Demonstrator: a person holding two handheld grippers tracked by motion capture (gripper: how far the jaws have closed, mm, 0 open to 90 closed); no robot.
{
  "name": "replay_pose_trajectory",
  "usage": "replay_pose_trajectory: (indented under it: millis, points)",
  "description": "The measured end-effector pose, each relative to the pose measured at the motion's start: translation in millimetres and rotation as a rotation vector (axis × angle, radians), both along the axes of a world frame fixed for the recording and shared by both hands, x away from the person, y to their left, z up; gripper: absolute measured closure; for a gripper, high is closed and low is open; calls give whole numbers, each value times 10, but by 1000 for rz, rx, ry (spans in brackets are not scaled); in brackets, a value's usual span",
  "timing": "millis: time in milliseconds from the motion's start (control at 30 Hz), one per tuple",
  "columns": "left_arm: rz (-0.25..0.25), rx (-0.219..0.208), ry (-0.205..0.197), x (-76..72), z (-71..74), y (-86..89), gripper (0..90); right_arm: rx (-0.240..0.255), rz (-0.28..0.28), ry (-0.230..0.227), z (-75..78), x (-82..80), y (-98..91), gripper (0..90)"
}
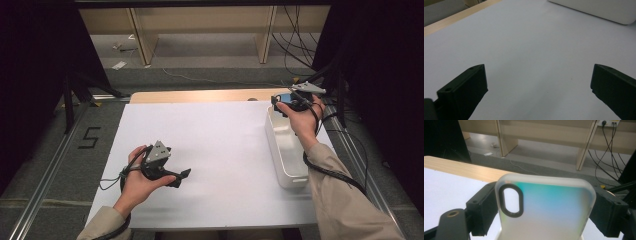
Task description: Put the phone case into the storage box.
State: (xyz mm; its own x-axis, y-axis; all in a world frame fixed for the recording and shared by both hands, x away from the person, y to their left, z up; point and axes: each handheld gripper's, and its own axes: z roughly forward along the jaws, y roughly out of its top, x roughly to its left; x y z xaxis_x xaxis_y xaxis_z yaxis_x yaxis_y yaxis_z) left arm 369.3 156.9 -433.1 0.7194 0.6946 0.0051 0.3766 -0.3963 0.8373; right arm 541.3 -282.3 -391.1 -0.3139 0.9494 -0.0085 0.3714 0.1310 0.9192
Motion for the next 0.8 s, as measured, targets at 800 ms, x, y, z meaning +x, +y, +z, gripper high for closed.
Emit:
replay_pose_trajectory:
  millis: [800]
  points:
    - [0, -1, -1, 0, 2, 1, 3, -14, -5, 16, -63, 24, -10, 185]
